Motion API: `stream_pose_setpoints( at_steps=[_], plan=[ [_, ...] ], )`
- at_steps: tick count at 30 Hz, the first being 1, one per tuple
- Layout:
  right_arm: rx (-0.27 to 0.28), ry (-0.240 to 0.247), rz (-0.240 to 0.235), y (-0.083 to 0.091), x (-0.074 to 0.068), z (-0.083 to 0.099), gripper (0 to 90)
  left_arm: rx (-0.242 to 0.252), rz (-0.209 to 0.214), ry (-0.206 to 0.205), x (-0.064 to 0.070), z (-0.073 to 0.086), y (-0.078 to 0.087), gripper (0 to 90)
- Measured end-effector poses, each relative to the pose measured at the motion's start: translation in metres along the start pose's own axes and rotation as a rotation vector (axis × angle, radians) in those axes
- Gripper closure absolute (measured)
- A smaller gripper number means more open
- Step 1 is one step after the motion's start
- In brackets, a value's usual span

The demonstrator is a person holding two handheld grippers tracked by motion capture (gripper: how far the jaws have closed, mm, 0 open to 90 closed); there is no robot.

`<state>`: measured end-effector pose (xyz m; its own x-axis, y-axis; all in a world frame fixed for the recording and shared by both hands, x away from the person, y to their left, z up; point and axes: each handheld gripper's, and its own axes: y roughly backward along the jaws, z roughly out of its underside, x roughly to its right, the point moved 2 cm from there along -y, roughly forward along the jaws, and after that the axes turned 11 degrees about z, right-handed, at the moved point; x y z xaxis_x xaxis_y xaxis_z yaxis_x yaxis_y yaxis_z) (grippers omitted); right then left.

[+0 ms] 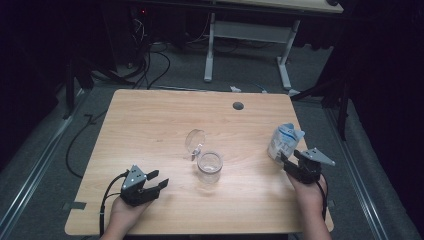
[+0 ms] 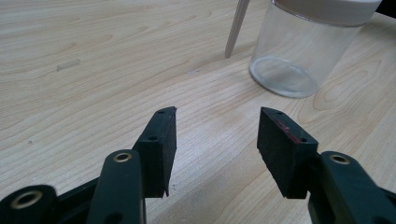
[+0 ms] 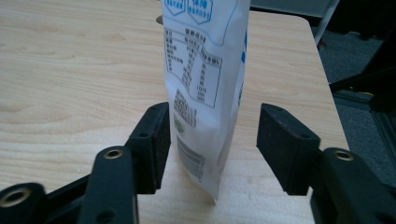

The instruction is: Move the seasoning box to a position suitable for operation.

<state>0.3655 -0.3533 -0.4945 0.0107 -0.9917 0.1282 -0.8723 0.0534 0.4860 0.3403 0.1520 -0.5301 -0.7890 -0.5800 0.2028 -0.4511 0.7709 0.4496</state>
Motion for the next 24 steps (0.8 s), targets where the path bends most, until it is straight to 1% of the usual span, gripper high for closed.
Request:
stream_pose_setpoints(
  at_steps=[4, 6, 8, 9, 11, 16, 18, 22, 24],
  plan=[
    [0.027, 0.015, -0.019, -0.002, 0.0, -0.005, 52.2, 0.004, -0.001, 0.005, 0.0, 0.001, -0.002, 47.9],
    [0.035, 0.021, -0.026, -0.004, 0.0, -0.008, 58.9, -0.003, 0.001, 0.003, 0.0, 0.001, -0.002, 47.9],
    [0.027, 0.024, -0.019, -0.005, 0.0, -0.01, 59.6, -0.005, 0.002, -0.002, 0.0, 0.001, -0.002, 47.8],
    [0.03, 0.022, -0.02, -0.006, 0.0, -0.011, 61.1, -0.004, 0.001, -0.002, 0.0, 0.001, -0.002, 47.8],
    [0.038, 0.02, -0.02, -0.006, 0.0, -0.013, 61.2, -0.004, 0.001, -0.002, 0.0, 0.001, -0.003, 47.8],
    [0.049, 0.04, -0.022, -0.008, -0.002, -0.016, 63.5, -0.004, 0.001, 0.0, 0.0, 0.002, -0.003, 47.5],
    [0.054, 0.04, -0.022, -0.008, -0.002, -0.015, 64.5, -0.002, 0.001, 0.0, 0.0, 0.002, -0.002, 47.3],
    [0.075, 0.069, -0.014, -0.008, -0.003, -0.012, 72.2, -0.005, 0.003, 0.002, 0.0, 0.002, -0.003, 47.1],
    [0.076, 0.071, -0.009, -0.007, -0.003, -0.012, 76.2, -0.002, 0.002, 0.001, 0.0, 0.002, -0.003, 47.1]
  ],
)
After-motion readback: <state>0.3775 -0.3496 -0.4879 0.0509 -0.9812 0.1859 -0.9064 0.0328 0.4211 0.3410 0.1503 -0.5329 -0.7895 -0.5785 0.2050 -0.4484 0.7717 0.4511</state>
